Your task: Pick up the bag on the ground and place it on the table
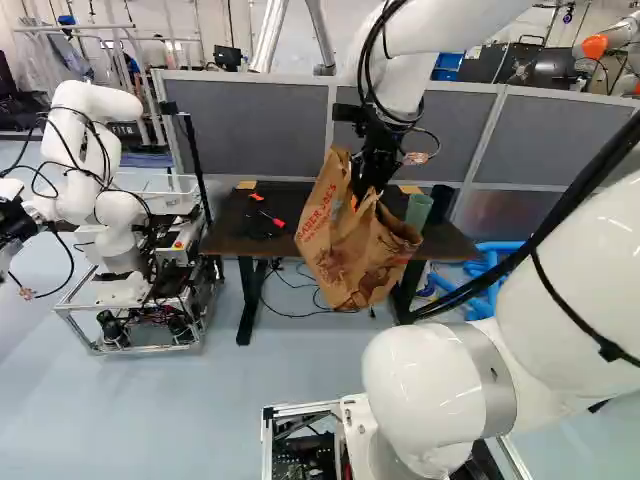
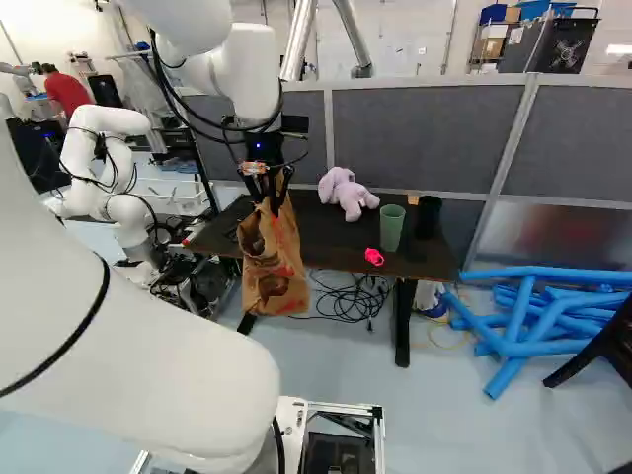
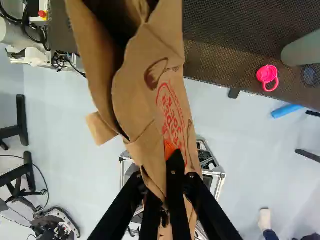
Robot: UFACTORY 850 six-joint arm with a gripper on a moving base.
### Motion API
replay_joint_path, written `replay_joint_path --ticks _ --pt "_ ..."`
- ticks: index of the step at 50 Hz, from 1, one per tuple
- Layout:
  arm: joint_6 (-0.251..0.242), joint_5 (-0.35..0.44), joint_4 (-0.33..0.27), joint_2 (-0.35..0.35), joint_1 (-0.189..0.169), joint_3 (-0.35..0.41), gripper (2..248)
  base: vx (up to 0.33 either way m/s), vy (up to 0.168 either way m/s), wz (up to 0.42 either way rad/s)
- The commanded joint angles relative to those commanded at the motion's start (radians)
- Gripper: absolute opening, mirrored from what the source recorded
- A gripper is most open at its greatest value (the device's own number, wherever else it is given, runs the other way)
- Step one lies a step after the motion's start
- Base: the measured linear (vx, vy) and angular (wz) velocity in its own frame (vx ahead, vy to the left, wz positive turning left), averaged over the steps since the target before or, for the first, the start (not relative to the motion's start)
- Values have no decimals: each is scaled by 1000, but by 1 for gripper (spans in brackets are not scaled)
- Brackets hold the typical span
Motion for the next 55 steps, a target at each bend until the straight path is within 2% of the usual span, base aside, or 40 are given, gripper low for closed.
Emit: replay_joint_path --ticks 31,55 --pt "0 0 0 0 0 0 21 127 -38 -9" --pt "0 -2 0 -14 1 -12 21 0 1 2"
